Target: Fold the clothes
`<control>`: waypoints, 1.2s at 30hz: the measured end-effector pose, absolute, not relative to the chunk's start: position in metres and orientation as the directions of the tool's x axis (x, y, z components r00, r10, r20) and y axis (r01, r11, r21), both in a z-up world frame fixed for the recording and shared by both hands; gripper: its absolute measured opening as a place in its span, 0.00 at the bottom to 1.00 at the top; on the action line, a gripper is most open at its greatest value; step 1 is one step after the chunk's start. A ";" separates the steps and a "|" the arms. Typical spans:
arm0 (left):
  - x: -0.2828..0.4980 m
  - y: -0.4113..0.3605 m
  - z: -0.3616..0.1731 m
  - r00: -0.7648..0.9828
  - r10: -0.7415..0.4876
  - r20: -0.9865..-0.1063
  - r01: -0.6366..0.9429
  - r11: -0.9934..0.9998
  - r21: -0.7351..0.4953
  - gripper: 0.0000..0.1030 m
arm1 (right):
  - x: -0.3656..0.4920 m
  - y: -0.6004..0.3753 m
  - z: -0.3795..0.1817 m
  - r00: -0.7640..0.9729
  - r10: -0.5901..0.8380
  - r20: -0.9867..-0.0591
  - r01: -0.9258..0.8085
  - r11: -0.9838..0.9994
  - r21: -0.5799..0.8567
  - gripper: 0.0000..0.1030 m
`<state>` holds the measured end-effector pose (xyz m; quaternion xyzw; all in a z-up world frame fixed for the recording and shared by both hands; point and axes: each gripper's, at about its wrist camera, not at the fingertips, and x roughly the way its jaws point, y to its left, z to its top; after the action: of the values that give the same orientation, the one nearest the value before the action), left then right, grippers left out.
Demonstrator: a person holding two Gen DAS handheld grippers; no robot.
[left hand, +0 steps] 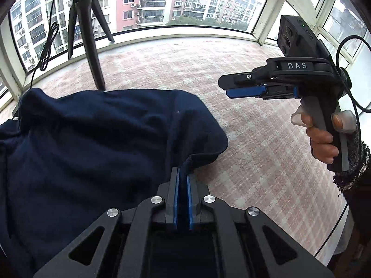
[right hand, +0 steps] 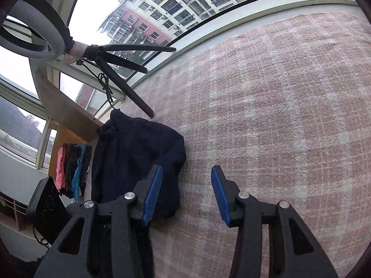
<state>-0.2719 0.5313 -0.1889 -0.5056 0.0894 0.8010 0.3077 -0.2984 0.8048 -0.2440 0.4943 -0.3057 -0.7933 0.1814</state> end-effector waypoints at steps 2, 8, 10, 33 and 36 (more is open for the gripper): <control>-0.281 0.525 -0.200 -0.301 0.396 -0.868 -0.560 -0.809 -0.175 0.05 | -0.308 0.794 -0.249 -0.426 -0.614 -0.664 -0.012 -0.730 0.684 0.43; -0.304 0.510 -0.222 -0.293 0.398 -0.869 -0.509 -0.835 -0.210 0.07 | -0.326 0.756 -0.260 -0.350 -0.642 -0.682 0.037 -0.737 0.675 0.43; -0.301 0.511 -0.222 -0.290 0.390 -0.874 -0.526 -0.828 -0.195 0.07 | -0.328 0.748 -0.261 -0.349 -0.656 -0.669 0.068 -0.729 0.681 0.40; -0.277 0.494 -0.207 -0.271 0.417 -0.867 -0.565 -0.798 -0.207 0.42 | -0.311 0.804 -0.232 -0.493 -0.221 -0.842 -0.032 -0.962 0.271 0.66; -0.260 0.528 -0.200 -0.275 0.434 -0.858 -0.665 -0.730 -0.157 0.44 | -0.314 0.797 -0.234 -0.485 -0.217 -0.847 -0.001 -0.969 0.249 0.66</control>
<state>-0.2595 0.5283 -0.1996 -0.4915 0.1172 0.7897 0.3479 -0.3142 0.7975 -0.2339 0.5037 -0.1082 -0.8547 0.0631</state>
